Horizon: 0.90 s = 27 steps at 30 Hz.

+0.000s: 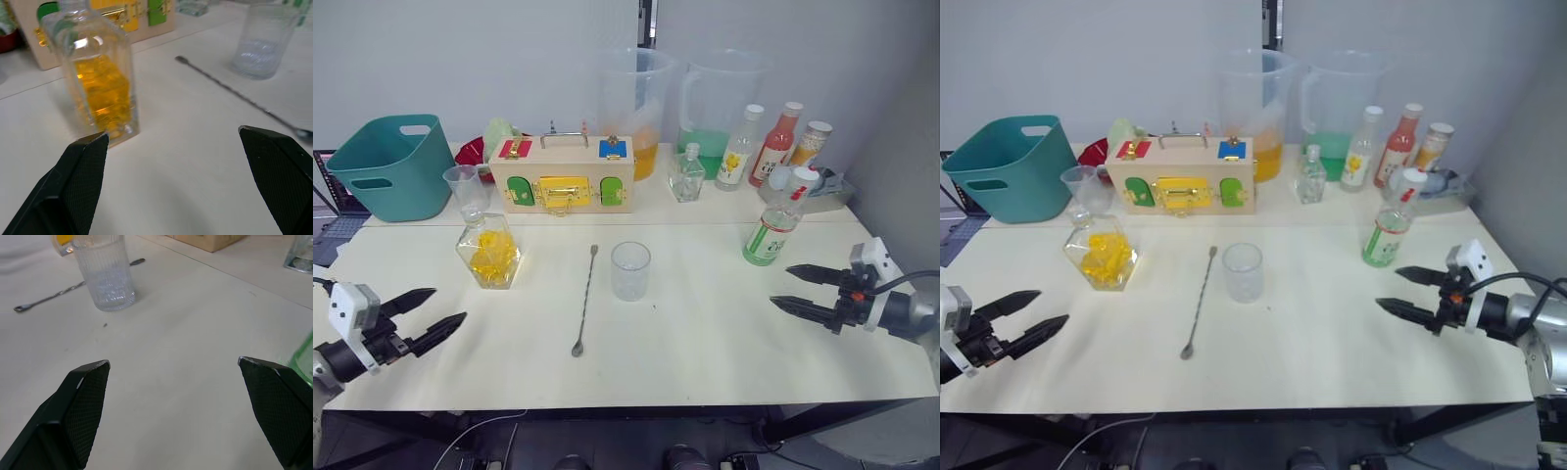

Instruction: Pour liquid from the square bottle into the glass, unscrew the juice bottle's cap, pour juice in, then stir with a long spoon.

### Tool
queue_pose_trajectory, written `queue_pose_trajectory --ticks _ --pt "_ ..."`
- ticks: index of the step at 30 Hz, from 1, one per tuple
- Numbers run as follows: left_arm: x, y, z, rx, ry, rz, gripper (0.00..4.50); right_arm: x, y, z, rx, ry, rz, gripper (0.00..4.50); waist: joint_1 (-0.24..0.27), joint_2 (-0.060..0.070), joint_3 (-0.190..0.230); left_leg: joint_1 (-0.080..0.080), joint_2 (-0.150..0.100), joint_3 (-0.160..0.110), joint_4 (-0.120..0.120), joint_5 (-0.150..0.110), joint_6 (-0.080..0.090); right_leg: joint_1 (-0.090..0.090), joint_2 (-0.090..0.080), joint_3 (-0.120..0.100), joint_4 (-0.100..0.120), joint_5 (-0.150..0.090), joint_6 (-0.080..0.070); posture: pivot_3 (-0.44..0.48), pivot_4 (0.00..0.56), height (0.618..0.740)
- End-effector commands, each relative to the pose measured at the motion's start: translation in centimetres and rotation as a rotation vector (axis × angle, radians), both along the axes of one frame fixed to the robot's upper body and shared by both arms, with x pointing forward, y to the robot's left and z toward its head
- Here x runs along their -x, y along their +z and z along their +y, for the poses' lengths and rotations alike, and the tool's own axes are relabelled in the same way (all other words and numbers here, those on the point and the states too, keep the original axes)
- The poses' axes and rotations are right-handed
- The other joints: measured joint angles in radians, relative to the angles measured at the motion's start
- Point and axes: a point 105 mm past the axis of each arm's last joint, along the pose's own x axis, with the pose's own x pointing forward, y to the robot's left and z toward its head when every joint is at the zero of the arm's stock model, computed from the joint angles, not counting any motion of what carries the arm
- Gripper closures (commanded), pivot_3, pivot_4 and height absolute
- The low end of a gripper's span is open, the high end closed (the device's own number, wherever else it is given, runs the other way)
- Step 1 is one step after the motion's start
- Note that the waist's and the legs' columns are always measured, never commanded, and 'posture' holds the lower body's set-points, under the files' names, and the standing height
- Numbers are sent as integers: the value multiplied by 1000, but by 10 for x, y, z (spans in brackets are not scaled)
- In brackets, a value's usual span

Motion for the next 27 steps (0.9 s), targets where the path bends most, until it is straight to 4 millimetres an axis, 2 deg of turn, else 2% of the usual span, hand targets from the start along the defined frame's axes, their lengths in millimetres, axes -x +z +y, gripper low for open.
queue_pose_trajectory --ticks 1,5,10,15,18,22,27 --pt "0 17 -20 11 -55 -58 0 7 11 22 -34 64 -30 31 -1 0 0 0 0 0 0 0 0 0 0 0 0 0 0 0 150 731" --pt "-3 19 -26 34 -49 -67 0 16 15 43 -52 124 -28 31 -2 0 0 0 0 0 0 0 0 0 0 0 0 0 0 0 150 731" --pt "-1 15 -23 41 28 -79 0 31 40 79 -79 303 -32 31 -9 0 0 0 0 0 0 0 0 0 1 0 0 0 0 0 150 731" --pt "2 17 -6 53 240 -190 0 37 61 101 -84 448 -36 31 -3 -1 0 0 1 0 0 0 0 0 1 0 0 0 -1 0 150 731" --pt "12 11 -7 59 333 -226 0 34 70 115 -87 505 -62 31 -1 -1 0 -1 1 0 2 0 0 0 1 0 -1 0 -1 0 150 731" --pt "21 -5 -11 91 462 -225 0 31 74 125 -83 561 -66 31 4 -1 -1 -3 0 0 3 0 0 -1 0 -1 -2 1 -1 0 150 731" --pt "19 -17 -10 140 565 -208 0 23 73 126 -50 583 -72 31 15 -1 -1 -6 0 -1 8 0 0 -1 0 -1 -1 2 0 0 150 731"
